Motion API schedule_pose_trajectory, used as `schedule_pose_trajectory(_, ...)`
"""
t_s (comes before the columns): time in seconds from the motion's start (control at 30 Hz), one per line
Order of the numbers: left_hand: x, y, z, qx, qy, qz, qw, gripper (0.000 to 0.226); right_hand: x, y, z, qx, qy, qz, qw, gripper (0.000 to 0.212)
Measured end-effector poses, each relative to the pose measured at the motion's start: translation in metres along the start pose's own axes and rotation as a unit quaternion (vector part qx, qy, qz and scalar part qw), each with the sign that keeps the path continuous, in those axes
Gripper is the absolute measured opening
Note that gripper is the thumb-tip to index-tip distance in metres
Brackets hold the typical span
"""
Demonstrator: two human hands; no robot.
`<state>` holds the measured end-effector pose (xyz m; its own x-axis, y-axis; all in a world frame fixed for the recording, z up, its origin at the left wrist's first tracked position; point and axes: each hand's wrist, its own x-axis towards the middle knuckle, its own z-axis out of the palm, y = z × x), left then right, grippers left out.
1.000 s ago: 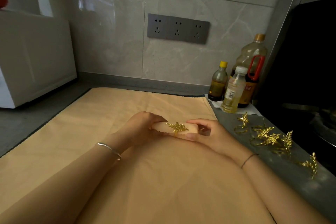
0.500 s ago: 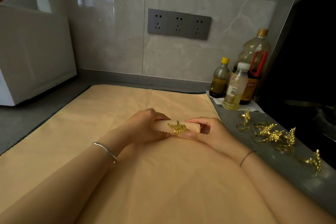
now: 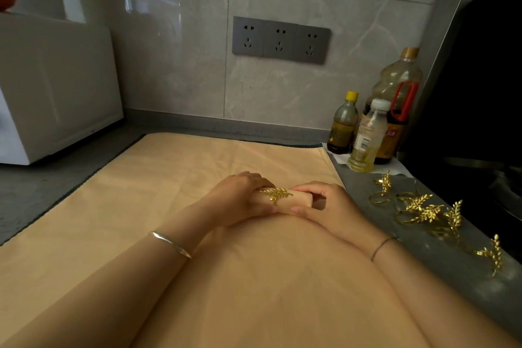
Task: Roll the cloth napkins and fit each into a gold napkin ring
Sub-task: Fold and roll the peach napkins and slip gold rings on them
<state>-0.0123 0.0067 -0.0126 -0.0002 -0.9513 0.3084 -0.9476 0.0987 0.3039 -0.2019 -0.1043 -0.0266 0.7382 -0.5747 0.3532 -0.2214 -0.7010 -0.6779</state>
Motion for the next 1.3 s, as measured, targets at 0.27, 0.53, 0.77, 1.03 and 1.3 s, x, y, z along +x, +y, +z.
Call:
schedule_pose_trajectory(0.27, -0.001, -0.006, -0.003, -0.049, -0.03, -0.027, 0.998, 0.041, 0.0, -0.002, -0.001, -0.059, 0.0, -0.037, 0.998, 0.033)
schedule_pose_trajectory(0.53, -0.001, -0.007, -0.001, -0.058, -0.024, -0.028, 0.998, 0.049, -0.001, -0.001, 0.0, -0.05, 0.012, -0.029, 0.998, 0.035)
schedule_pose_trajectory(0.77, -0.009, -0.022, -0.029, -0.057, -0.066, -0.12, 0.989, 0.057, -0.002, 0.003, -0.005, -0.001, -0.014, 0.042, 0.999, 0.047)
schedule_pose_trajectory(1.03, 0.001, -0.023, -0.023, -0.082, 0.009, -0.122, 0.989, 0.047, 0.007, 0.003, -0.003, 0.027, 0.044, 0.08, 0.995, 0.053)
schedule_pose_trajectory(1.3, 0.061, -0.053, -0.029, -0.318, 0.196, -0.237, 0.897, 0.039, 0.103, -0.001, 0.001, 0.167, 0.161, 0.173, 0.957, 0.043)
